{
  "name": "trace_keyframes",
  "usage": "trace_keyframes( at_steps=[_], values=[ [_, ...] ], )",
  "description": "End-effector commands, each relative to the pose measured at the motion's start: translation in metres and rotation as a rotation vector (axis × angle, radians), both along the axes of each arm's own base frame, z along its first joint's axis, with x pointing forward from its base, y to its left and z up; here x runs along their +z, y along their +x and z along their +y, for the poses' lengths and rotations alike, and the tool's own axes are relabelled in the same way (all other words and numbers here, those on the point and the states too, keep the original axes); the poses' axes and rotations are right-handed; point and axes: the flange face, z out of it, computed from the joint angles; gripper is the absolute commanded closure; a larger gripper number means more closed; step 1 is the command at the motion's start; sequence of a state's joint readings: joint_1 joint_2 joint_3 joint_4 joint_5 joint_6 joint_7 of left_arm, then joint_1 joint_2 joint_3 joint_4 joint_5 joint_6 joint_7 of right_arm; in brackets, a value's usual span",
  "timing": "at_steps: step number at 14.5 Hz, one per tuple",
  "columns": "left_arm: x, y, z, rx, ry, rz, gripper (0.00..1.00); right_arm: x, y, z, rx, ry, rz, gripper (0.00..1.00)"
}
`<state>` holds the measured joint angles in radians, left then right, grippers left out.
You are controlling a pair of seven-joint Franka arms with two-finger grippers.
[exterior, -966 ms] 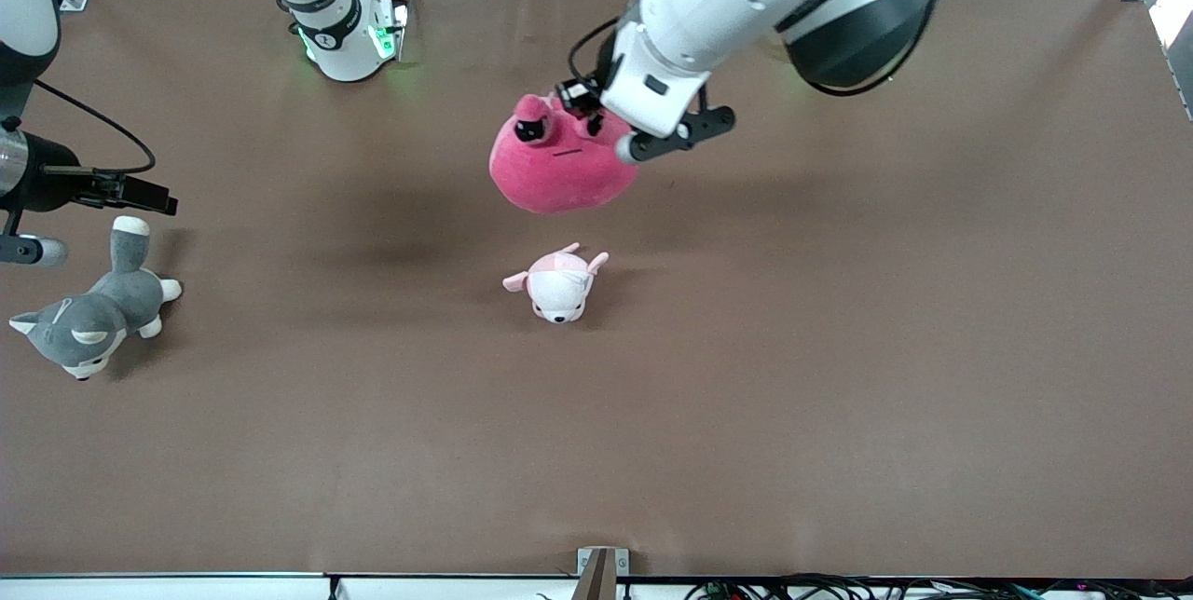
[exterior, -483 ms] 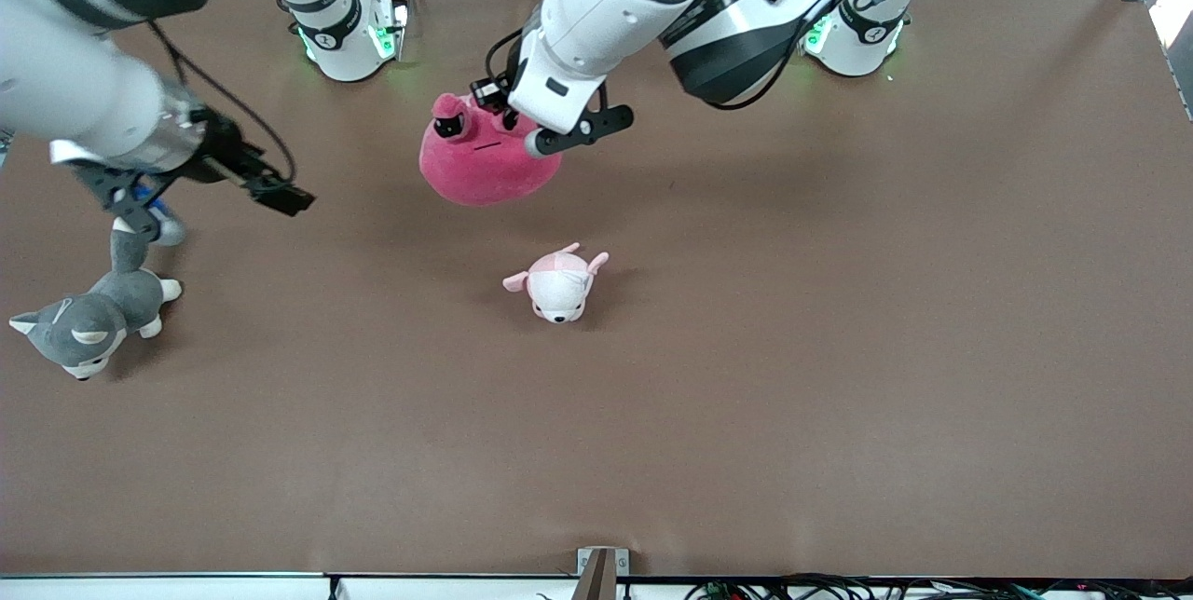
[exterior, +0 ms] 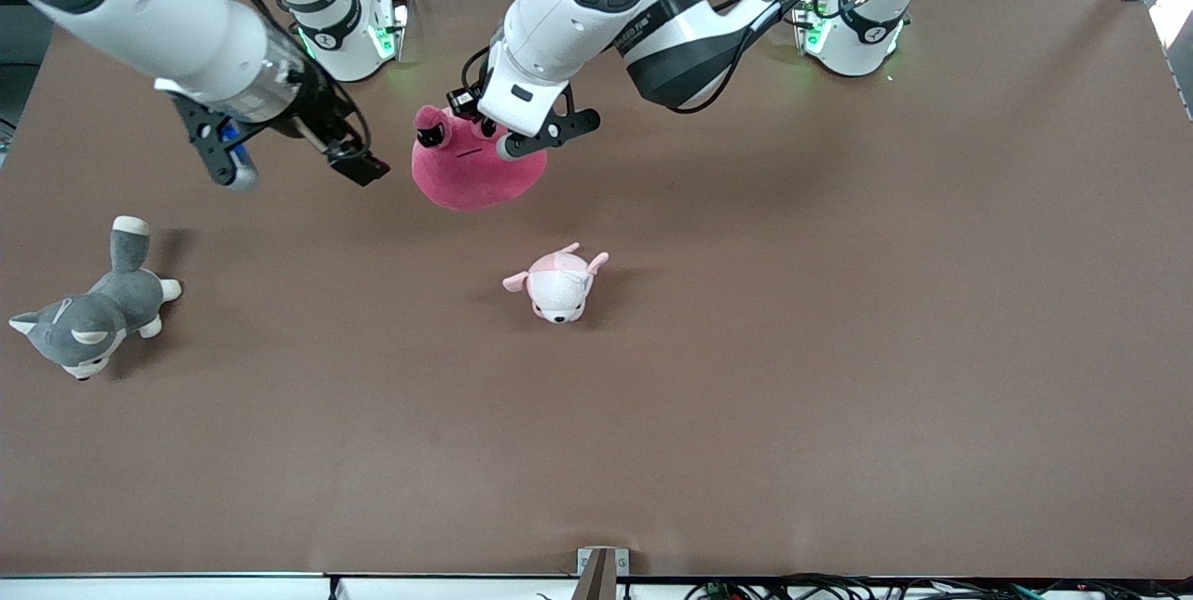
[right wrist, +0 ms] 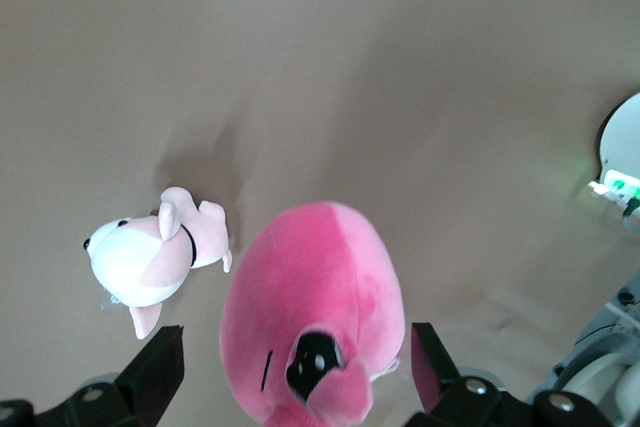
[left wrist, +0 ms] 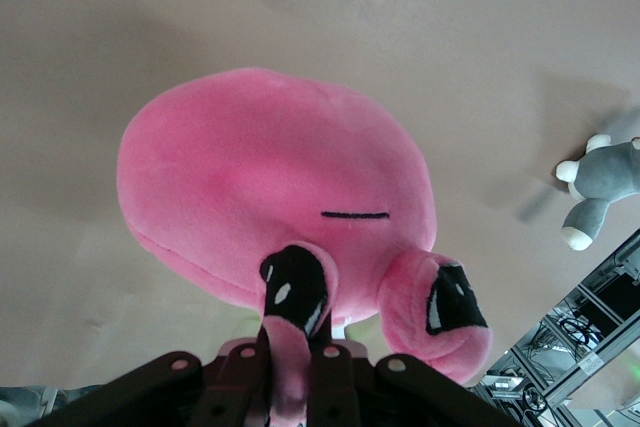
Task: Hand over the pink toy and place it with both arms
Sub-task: 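Grasp the pink plush with the right gripper beside the left gripper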
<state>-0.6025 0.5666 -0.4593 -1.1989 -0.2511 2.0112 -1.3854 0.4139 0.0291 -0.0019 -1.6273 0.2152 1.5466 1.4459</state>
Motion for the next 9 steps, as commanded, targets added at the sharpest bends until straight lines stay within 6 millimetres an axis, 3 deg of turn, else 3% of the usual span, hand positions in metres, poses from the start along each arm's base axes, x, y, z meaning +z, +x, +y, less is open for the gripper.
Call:
trace_keyframes(
  at_steps=[1, 4, 9],
  values=[
    [0.009, 0.003, -0.001, 0.024, -0.018, 0.005, 1.0, -0.017, -0.033, 0.014, -0.044, 0.013, -0.017, 0.0],
    [0.006, 0.005, -0.001, 0.026, -0.015, 0.008, 1.0, -0.038, -0.051, 0.029, -0.054, 0.012, -0.025, 0.0],
    [0.005, 0.004, -0.002, 0.025, -0.013, 0.009, 1.0, -0.044, -0.06, 0.04, -0.041, 0.007, -0.022, 0.05]
  ],
)
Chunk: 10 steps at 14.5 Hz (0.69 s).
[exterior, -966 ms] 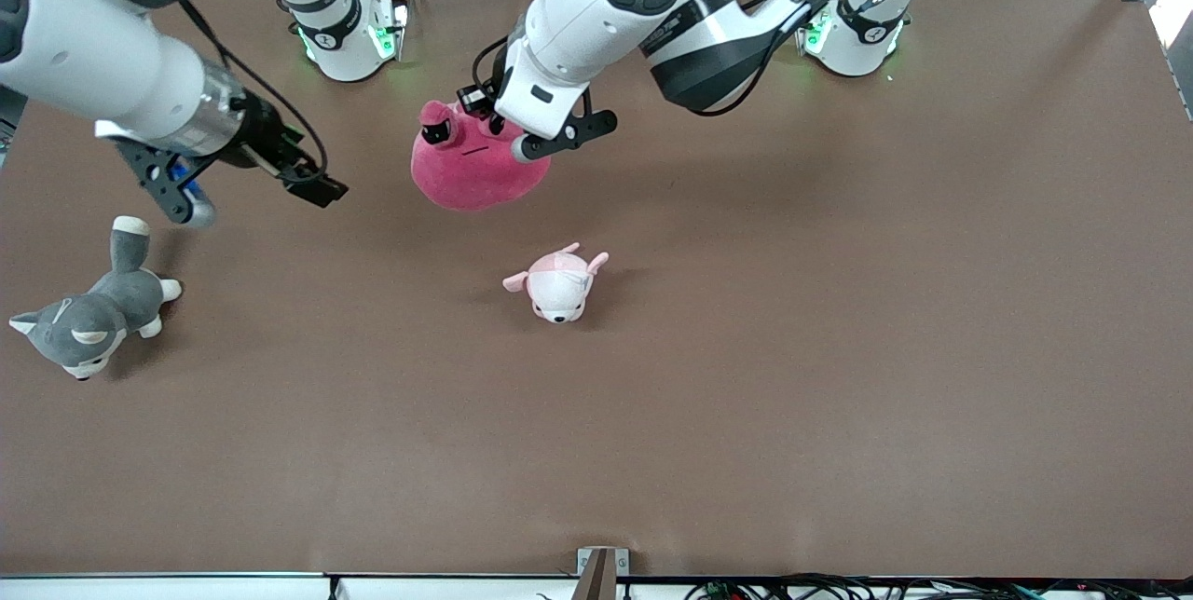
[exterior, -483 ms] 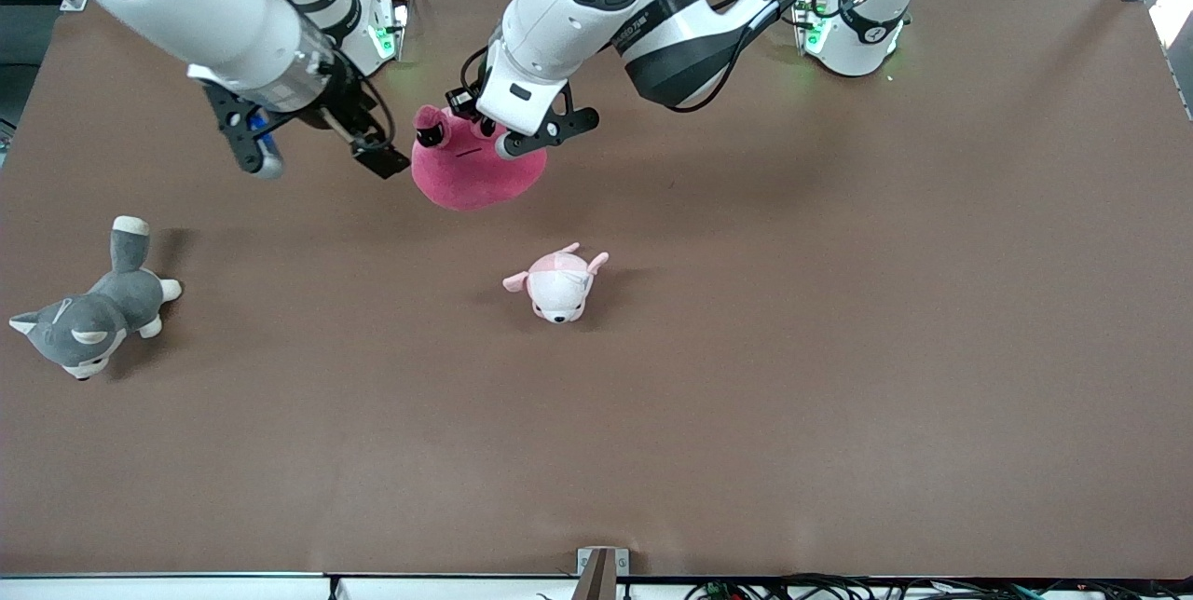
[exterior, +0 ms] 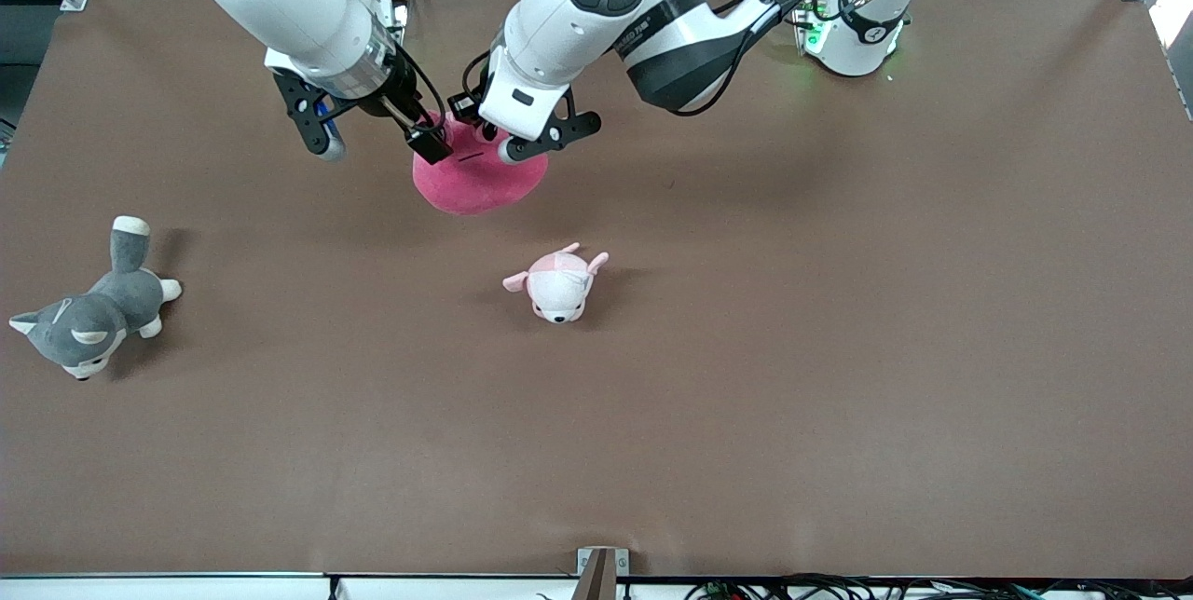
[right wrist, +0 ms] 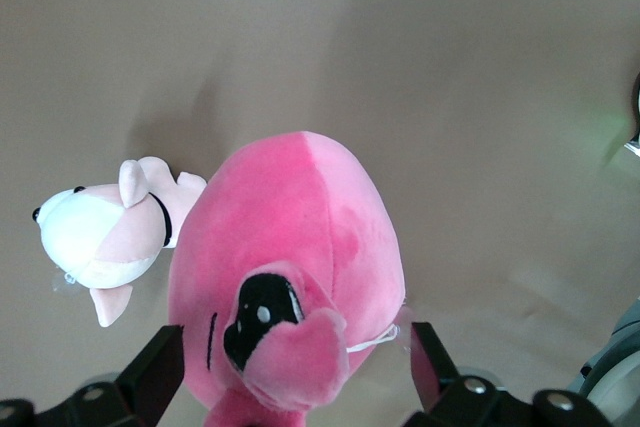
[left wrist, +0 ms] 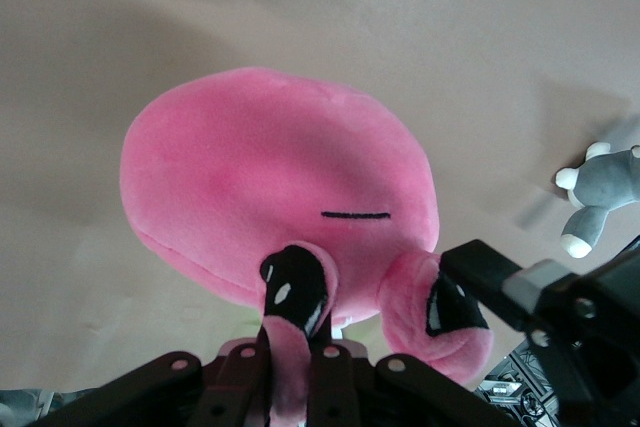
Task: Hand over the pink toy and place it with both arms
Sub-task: 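Grasp the pink plush with the right gripper beside the left gripper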
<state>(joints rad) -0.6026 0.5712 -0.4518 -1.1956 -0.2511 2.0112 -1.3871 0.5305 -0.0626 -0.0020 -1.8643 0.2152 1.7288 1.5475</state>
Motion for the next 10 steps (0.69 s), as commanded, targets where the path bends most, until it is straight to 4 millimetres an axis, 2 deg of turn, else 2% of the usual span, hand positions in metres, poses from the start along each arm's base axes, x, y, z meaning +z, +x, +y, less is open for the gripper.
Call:
trace_keyframes(
  at_steps=[1, 3, 5, 7, 8, 10],
  values=[
    [0.0081, 0.0001, -0.0031, 0.017, -0.018, 0.007, 1.0, -0.0006, -0.0132, -0.0013, -0.017, 0.012, 0.001, 0.08],
    [0.0074, -0.0001, -0.0032, 0.017, -0.017, 0.008, 1.0, -0.0049, -0.0149, -0.0005, -0.014, 0.007, 0.007, 0.19],
    [0.0065, 0.0002, -0.0034, 0.017, -0.017, 0.009, 1.0, -0.0042, -0.0139, -0.0007, -0.016, 0.009, 0.007, 0.46],
    [0.0075, 0.0008, -0.0028, 0.019, -0.019, 0.006, 1.0, -0.003, -0.0117, -0.0018, -0.021, 0.013, 0.007, 0.83],
    [0.0064, 0.0011, -0.003, 0.019, -0.018, 0.007, 1.0, -0.0022, -0.0115, -0.0027, -0.023, 0.014, 0.006, 0.96],
    [0.0075, 0.0008, -0.0028, 0.021, -0.018, 0.007, 1.0, -0.0013, -0.0093, -0.0042, -0.028, 0.016, 0.002, 1.0]
  ],
)
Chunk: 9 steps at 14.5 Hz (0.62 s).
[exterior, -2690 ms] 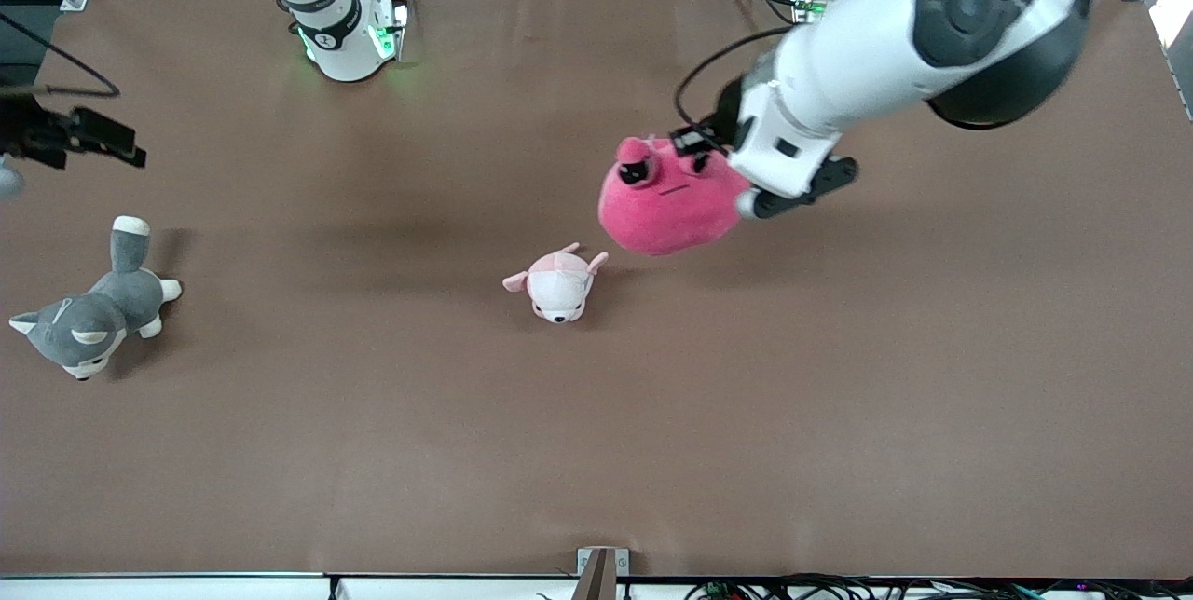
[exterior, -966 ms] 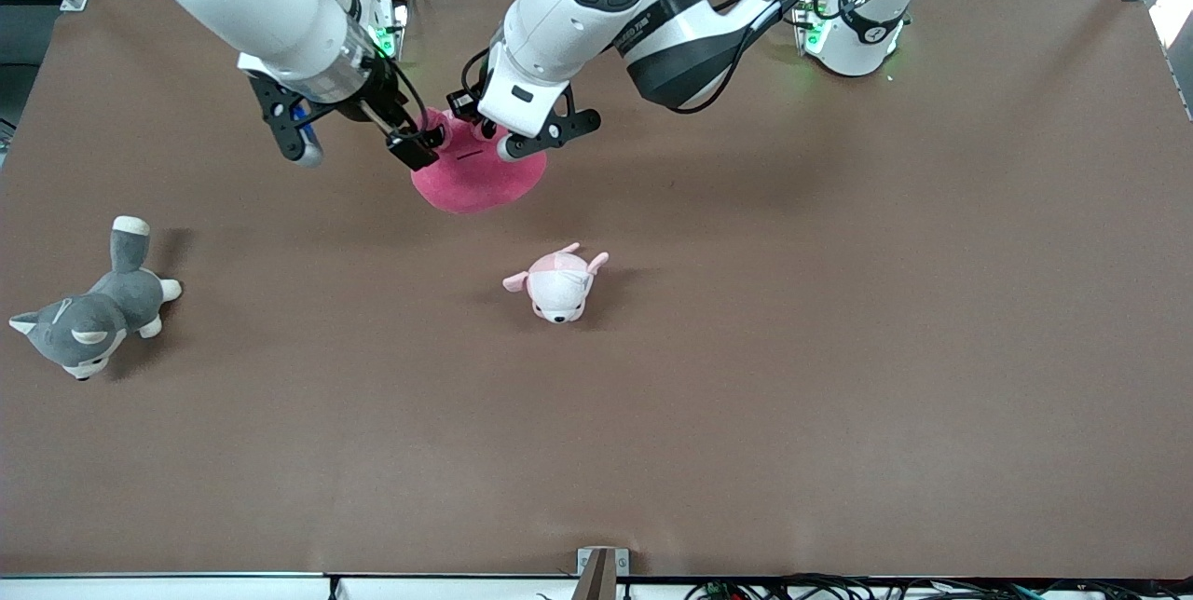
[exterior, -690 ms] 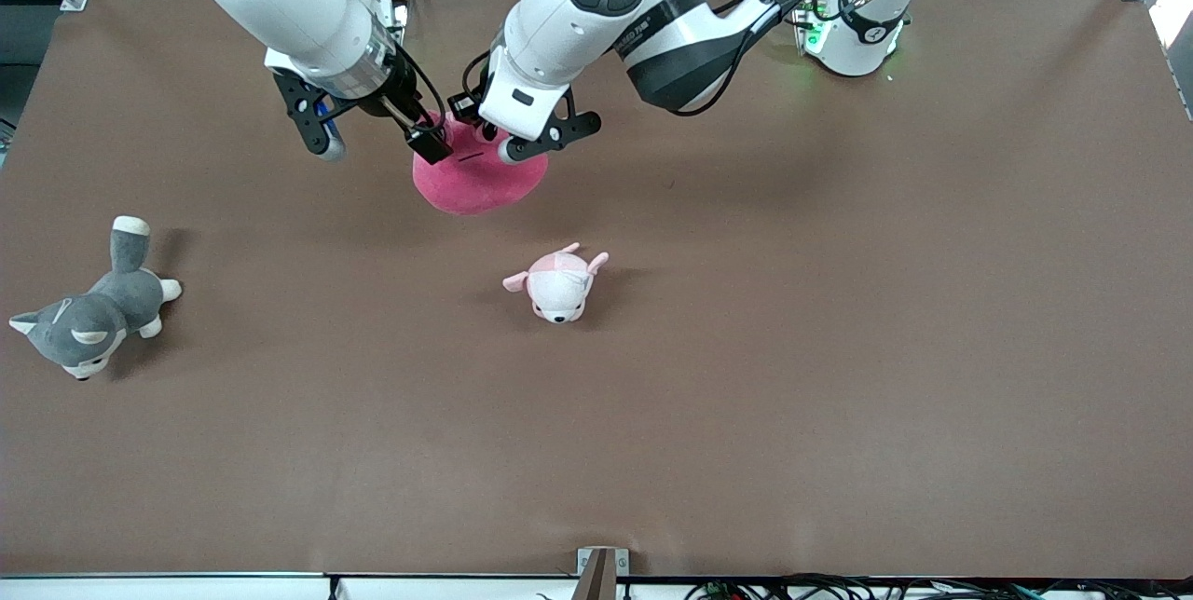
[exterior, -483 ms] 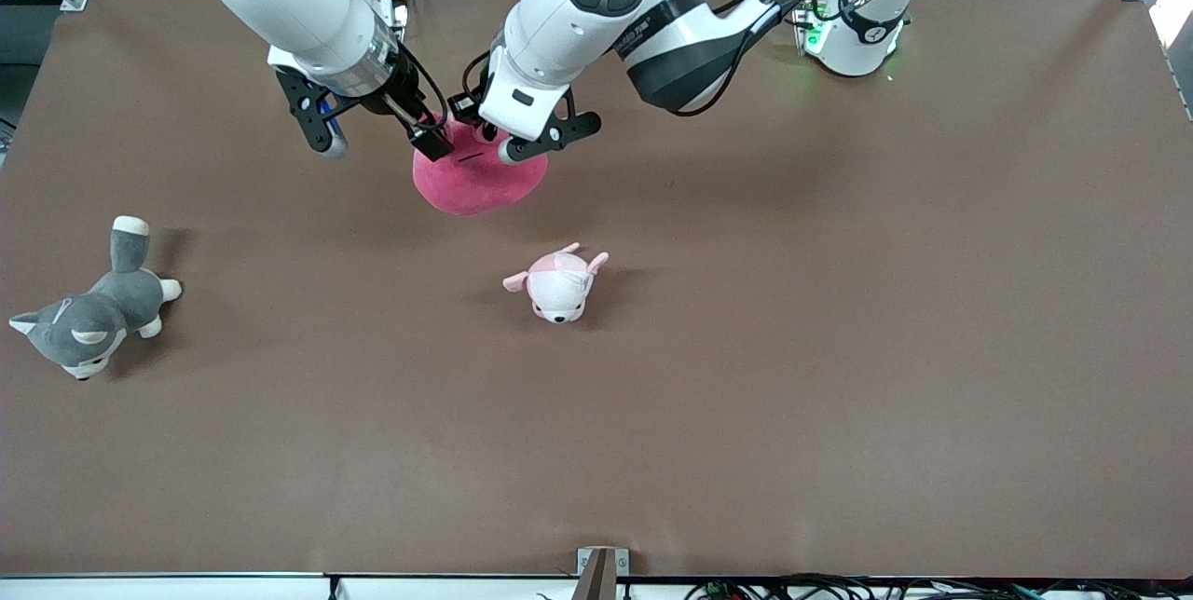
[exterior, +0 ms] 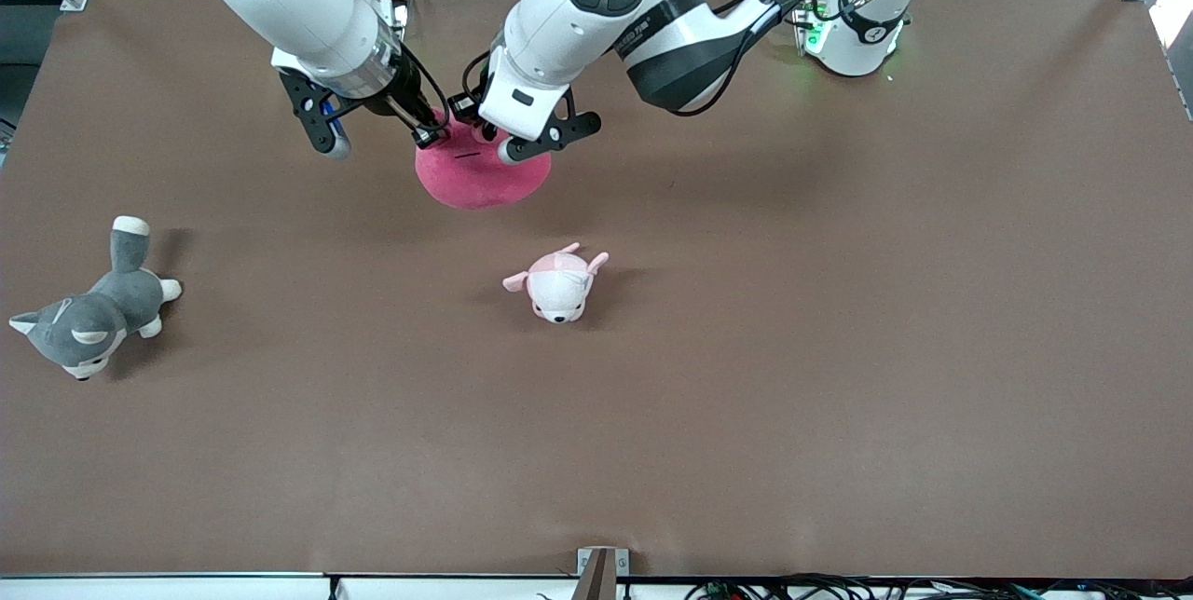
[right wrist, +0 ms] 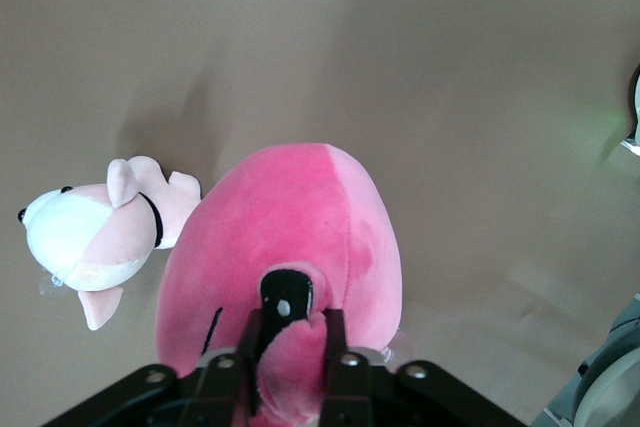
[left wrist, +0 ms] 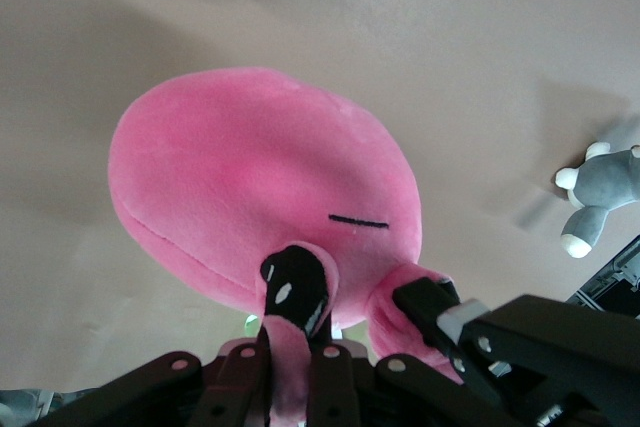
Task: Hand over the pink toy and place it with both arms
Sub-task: 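Grasp the pink plush with the right gripper beside the left gripper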
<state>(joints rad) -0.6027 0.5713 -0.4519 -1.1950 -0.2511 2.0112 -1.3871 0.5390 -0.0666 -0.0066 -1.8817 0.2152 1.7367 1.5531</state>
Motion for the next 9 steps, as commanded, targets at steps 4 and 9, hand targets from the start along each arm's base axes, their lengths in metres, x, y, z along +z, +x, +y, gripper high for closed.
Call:
trace_keyframes(
  at_steps=[4, 9],
  values=[
    [0.009, 0.0, -0.003, 0.02, -0.02, 0.005, 0.99, 0.015, -0.001, -0.007, -0.032, 0.032, -0.023, 1.0],
    [0.023, -0.004, 0.002, 0.027, -0.02, -0.013, 0.0, 0.016, 0.0, -0.008, -0.032, 0.034, -0.026, 1.0]
  ],
)
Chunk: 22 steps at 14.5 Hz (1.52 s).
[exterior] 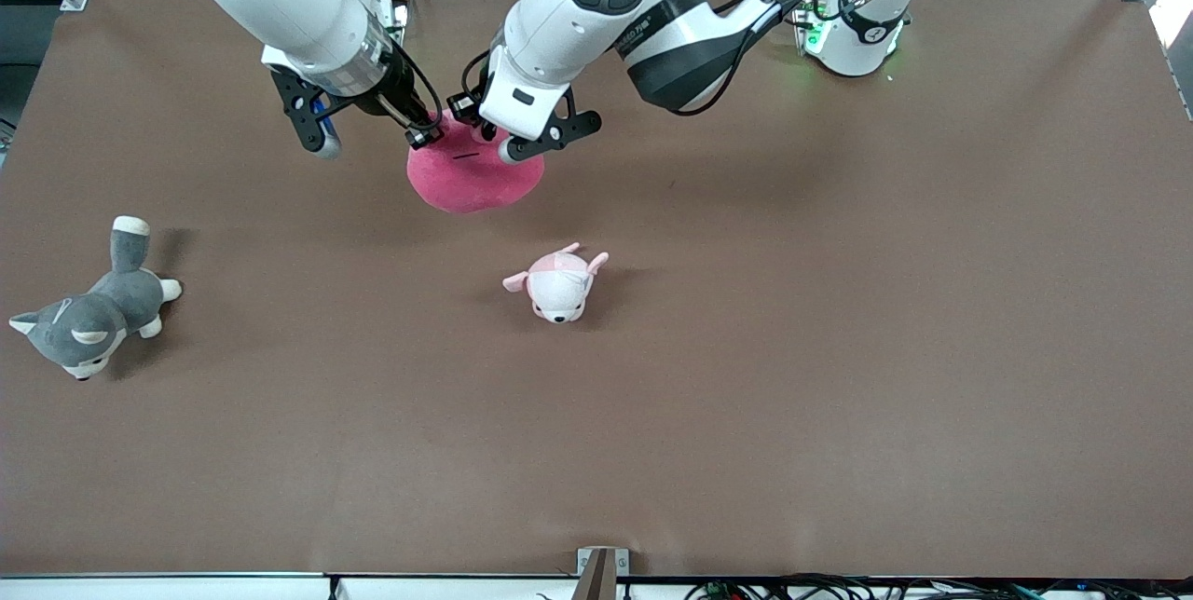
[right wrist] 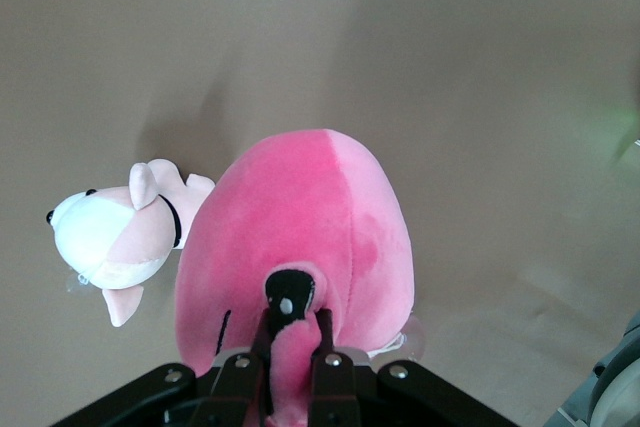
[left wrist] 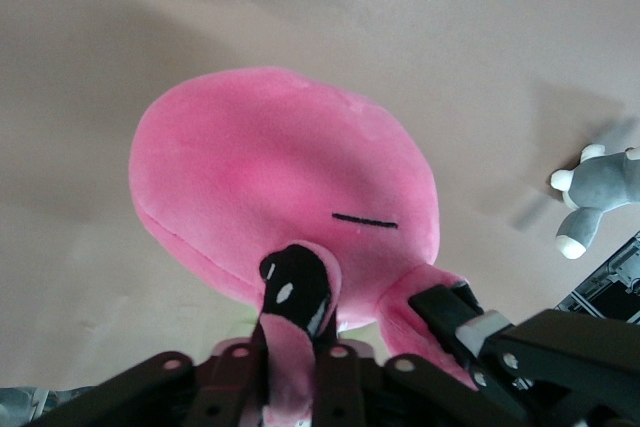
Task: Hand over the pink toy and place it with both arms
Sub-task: 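Open the left gripper and withdraw it while the right gripper lowers plush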
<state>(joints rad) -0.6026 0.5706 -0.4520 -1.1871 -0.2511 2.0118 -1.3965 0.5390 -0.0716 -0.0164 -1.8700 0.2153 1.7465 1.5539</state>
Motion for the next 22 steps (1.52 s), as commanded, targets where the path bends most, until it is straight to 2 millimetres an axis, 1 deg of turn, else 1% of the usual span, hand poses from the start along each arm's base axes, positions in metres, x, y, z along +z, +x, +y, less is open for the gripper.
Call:
trace_keyframes(
  at_steps=[1, 2, 3, 4, 5, 7, 8, 9, 11, 12, 14, 16, 17, 18, 19, 20, 22],
  values=[
    [0.025, -0.008, 0.003, 0.015, -0.015, -0.024, 0.0, 0.007, -0.002, -0.007, -0.018, 0.022, -0.004, 1.0],
    [0.031, -0.007, 0.006, 0.019, -0.02, -0.032, 0.0, 0.007, 0.001, -0.011, -0.024, 0.027, -0.013, 1.0],
    [0.045, -0.009, 0.012, 0.019, -0.022, -0.043, 0.0, 0.005, 0.006, -0.017, -0.032, 0.03, -0.025, 1.0],
    [0.056, -0.014, 0.019, 0.013, -0.011, -0.047, 0.0, 0.001, 0.009, -0.023, -0.027, 0.03, -0.027, 1.0],
    [0.068, -0.017, 0.026, 0.006, 0.001, -0.049, 0.0, -0.009, 0.013, -0.033, -0.016, 0.029, -0.025, 1.0],
    [0.092, -0.016, 0.048, 0.003, 0.026, -0.06, 0.0, -0.036, 0.024, -0.065, 0.021, 0.029, -0.019, 1.0],
    [0.103, -0.016, 0.059, -0.003, 0.042, -0.063, 0.0, -0.042, 0.029, -0.082, 0.027, 0.031, -0.018, 1.0],
    [0.113, -0.013, 0.074, 0.0, 0.063, -0.065, 0.0, -0.051, 0.035, -0.1, 0.035, 0.034, -0.021, 1.0],
    [0.133, -0.02, 0.107, -0.083, 0.158, -0.147, 0.0, -0.079, 0.041, -0.14, 0.086, 0.043, -0.032, 1.0],
    [0.143, -0.022, 0.124, -0.146, 0.204, -0.19, 0.0, -0.09, 0.043, -0.158, 0.104, 0.047, -0.04, 1.0],
    [0.161, -0.016, 0.164, -0.24, 0.248, -0.22, 0.0, -0.106, 0.047, -0.195, 0.147, 0.057, -0.06, 1.0],
    [0.171, -0.009, 0.207, -0.355, 0.292, -0.253, 0.0, -0.124, 0.048, -0.227, 0.188, 0.063, -0.089, 1.0],
    [0.172, -0.006, 0.227, -0.418, 0.329, -0.274, 0.0, -0.135, 0.049, -0.241, 0.202, 0.063, -0.094, 1.0],
    [0.17, -0.007, 0.246, -0.493, 0.367, -0.298, 0.0, -0.145, 0.049, -0.255, 0.208, 0.064, -0.101, 1.0],
    [0.165, -0.007, 0.267, -0.546, 0.394, -0.312, 0.0, -0.156, 0.051, -0.265, 0.218, 0.064, -0.106, 1.0],
    [0.162, -0.001, 0.294, -0.597, 0.407, -0.327, 0.0, -0.164, 0.052, -0.272, 0.226, 0.065, -0.105, 1.0],
    [0.158, 0.015, 0.34, -0.687, 0.408, -0.344, 0.0, -0.172, 0.053, -0.284, 0.232, 0.076, -0.1, 0.99]
  ],
)
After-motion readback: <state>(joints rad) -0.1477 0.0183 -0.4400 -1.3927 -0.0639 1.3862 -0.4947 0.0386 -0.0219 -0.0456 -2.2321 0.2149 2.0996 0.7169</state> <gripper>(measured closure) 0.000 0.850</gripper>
